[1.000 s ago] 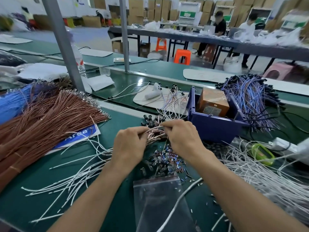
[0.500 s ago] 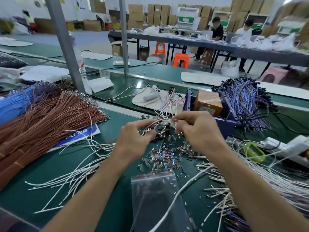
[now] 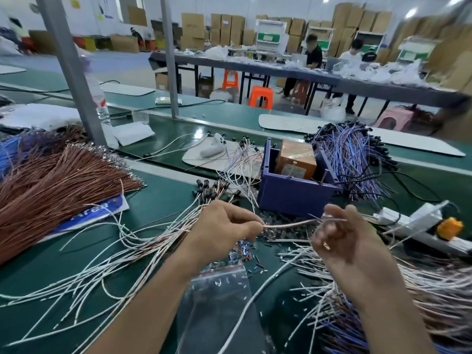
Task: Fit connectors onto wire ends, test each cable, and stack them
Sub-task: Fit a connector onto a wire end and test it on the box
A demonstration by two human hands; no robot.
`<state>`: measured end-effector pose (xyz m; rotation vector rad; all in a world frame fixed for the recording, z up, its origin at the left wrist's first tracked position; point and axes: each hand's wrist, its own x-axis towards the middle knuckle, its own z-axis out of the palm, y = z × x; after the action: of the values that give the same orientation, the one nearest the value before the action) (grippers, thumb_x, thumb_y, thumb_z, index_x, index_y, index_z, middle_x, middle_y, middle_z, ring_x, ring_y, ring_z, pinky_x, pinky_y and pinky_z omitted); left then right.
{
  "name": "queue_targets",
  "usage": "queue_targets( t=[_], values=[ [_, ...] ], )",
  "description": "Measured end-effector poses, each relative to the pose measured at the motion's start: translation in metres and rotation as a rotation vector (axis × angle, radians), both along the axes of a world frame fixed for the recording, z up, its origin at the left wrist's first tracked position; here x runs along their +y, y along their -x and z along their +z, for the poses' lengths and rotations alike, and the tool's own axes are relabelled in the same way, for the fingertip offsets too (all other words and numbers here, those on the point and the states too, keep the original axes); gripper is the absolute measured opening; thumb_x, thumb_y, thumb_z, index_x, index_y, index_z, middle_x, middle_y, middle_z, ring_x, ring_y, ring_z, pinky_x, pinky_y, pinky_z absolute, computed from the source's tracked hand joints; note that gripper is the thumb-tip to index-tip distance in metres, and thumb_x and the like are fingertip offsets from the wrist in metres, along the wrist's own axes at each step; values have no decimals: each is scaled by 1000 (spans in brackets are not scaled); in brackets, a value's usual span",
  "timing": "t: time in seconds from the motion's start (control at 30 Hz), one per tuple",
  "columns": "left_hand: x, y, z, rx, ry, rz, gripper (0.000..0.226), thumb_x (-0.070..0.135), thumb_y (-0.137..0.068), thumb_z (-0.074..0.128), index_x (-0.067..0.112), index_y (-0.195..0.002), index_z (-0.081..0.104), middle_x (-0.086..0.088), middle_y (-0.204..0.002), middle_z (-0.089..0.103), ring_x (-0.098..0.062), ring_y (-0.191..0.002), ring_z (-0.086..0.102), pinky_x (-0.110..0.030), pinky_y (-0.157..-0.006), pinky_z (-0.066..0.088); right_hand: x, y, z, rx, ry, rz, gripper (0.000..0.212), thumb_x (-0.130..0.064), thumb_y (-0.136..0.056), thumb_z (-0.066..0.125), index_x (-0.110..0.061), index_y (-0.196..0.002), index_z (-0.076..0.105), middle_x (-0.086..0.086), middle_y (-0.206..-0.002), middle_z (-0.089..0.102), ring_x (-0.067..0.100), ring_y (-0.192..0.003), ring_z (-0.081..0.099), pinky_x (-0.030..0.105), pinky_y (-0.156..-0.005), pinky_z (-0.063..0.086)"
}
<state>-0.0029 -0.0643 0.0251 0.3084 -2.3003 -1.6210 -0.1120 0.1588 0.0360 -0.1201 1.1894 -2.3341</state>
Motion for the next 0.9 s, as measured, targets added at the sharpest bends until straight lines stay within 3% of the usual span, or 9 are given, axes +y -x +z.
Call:
queue_targets(
  t=[0.07,0.13,0.23,0.37,0.5,0.6,0.67,0.77,0.9],
  values=[
    [11,8,-4,-37,167,-30,9,26,-86,81,35,-86,83,16,-70,75,4,-56,62,-9,-55,45,-5,3,7,26,-105,-94,37,-45,-89,59,-10,-77,65,8,-80,66,19,-78,62,39,-82,51],
    [17,13,-7,-54,335,-21,6,31,-86,80,36,-89,83,24,-73,74,7,-62,65,-10,-61,49,-6,7,16,-5,-7,-103,46,-46,-98,52,-13,-66,58,11,-84,68,22,-79,67,40,-82,54],
    [14,16,-14,-18,426,45,10,32,-86,80,36,-95,82,26,-81,75,9,-75,68,-9,-71,52,-4,14,21,-62,81,-56,50,-43,-103,45,-15,-65,62,6,-68,55,15,-53,43,27,-58,41],
    [8,12,-29,151,587,121,13,28,-81,82,34,-93,83,23,-87,77,4,-83,68,-6,-79,45,-5,18,2,37,-184,-68,49,-37,-103,49,-12,-66,69,4,-55,42,14,-44,28,28,-45,29],
    [13,11,-42,282,719,139,9,27,-78,78,30,-85,82,19,-85,77,2,-77,63,-21,-78,47,-13,12,-18,258,-516,49,35,-19,-101,58,-11,-72,76,9,-61,63,9,-37,38,21,-39,29],
    [19,13,-42,364,756,122,8,29,-84,72,27,-86,80,19,-88,76,4,-81,63,-17,-83,43,-22,5,-23,629,-803,194,21,-18,-93,66,-30,-83,80,-4,-80,77,1,-59,64,14,-54,47],
    [21,13,-42,380,768,115,10,32,-85,69,27,-87,78,18,-89,75,1,-83,63,-19,-85,43,-27,1,-26,760,-913,295,15,-24,-88,70,-35,-85,79,-9,-81,77,6,-77,70,27,-72,56],
    [20,14,-43,374,777,129,8,30,-84,69,26,-87,76,18,-89,74,-2,-83,64,-27,-86,45,-31,-2,-31,793,-944,304,9,-27,-84,73,-28,-78,78,-2,-74,74,15,-74,69,39,-74,56],
    [17,16,-43,369,809,153,5,29,-85,72,27,-85,77,20,-88,74,-1,-83,64,-28,-89,42,-32,2,-32,738,-874,258,9,-25,-82,73,-21,-76,77,6,-66,68,11,-61,58,35,-65,50]
  ],
)
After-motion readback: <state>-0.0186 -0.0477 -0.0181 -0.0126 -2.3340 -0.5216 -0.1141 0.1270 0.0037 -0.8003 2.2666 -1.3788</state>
